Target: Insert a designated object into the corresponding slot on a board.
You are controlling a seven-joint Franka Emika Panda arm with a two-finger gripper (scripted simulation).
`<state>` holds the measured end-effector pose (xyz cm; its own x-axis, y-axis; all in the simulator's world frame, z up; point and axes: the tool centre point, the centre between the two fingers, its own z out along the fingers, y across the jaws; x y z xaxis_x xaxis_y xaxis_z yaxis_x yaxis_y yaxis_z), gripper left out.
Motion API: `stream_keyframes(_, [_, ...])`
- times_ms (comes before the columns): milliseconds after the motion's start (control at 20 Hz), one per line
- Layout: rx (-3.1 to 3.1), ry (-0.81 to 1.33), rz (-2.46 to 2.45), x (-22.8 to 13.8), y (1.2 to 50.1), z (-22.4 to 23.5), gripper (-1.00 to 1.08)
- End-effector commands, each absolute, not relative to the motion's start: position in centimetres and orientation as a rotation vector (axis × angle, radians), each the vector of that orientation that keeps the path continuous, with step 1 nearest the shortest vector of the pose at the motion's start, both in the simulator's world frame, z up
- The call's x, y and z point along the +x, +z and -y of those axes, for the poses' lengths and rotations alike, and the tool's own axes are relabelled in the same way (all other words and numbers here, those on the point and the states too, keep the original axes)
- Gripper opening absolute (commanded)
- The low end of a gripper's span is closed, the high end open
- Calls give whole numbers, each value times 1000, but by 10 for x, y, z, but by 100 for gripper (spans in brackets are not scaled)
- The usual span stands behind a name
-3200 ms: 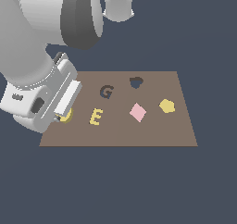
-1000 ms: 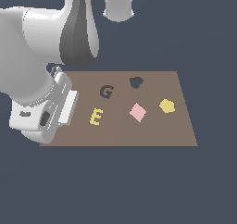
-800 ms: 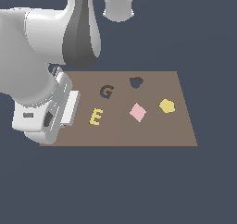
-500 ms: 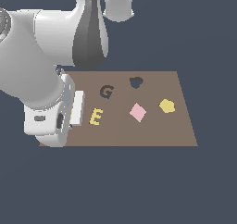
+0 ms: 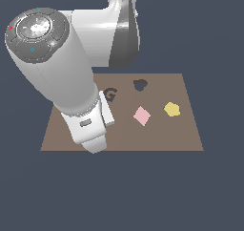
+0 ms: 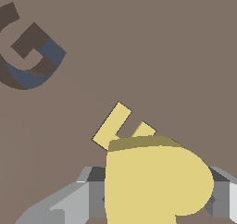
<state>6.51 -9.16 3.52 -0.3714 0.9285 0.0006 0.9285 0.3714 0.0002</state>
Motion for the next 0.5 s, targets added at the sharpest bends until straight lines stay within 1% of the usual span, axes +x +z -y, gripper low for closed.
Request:
stream_keyframes(0, [-1617,-1,2694,63,36,71,-100])
stream_keyframes(250, [-1305,-2,2858,50,37,30,-100])
stream_keyframes(450, [-1027,-2,2969,31,38,-2,-100])
